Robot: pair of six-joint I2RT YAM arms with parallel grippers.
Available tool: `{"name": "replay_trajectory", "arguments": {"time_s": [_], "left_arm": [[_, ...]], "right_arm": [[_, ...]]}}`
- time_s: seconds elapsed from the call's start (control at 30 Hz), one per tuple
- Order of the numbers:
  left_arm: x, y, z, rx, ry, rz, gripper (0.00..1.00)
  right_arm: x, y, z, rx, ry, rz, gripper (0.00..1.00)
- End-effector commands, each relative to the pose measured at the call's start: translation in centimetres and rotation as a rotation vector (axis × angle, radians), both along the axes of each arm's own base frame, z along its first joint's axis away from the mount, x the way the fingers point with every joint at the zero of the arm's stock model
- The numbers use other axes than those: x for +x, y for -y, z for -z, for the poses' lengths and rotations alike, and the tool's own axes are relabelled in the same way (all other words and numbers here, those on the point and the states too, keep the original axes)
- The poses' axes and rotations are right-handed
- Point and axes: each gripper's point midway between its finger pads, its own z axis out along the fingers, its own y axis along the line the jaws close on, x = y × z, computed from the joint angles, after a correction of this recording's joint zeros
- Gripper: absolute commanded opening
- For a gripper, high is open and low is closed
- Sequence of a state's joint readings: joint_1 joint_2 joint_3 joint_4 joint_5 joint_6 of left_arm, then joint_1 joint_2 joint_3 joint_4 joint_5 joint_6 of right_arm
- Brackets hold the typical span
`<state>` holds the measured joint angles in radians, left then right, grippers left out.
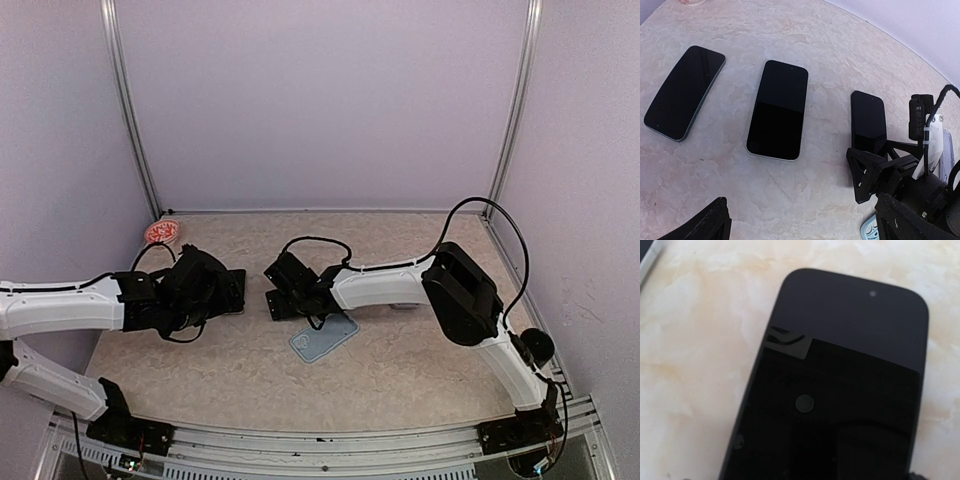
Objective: Put the phone into the phone case
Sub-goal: Adjust the phone at the center of the board.
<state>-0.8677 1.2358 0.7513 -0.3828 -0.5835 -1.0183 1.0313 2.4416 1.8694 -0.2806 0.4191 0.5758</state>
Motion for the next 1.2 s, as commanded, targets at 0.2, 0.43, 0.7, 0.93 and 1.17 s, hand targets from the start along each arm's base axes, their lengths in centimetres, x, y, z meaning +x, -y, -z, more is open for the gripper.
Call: {"name": "replay_trajectory", "arguments": {"time_s": [0.2, 0.43, 0.7, 0.93, 1.17], "left_arm": [[-0.3, -0.9, -1.5, -0.029, 0.054, -0.029, 0.99], [-0.5, -1.2, -1.5, -0.029, 0.059, -0.031, 0.99], [-0.7, -1.6, -1.2, -0.021, 0.057, -0.036, 0.99], [-0.8, -1.7, -1.2, -0.02, 0.061, -0.037, 0.99], [-0.8, -1.8, -1.1, -0.017, 0.061, -0.039, 0.99]], "right_arm": [[-0.9, 2.3, 4.2, -0.053, -0.086, 0.055, 0.76], [-0.9, 3.4, 4.2, -0.12, -0.065, -0.005, 0.74], [-0.5, 4.9, 3.3, -0.227, -0.128, -0.197, 0.77], [-0.2, 8.2, 3.3, -0.218, -0.218, -0.297, 0.78], [0.3, 10.3, 2.8, -0.272, -0.262, -0.381, 0.85]]}}
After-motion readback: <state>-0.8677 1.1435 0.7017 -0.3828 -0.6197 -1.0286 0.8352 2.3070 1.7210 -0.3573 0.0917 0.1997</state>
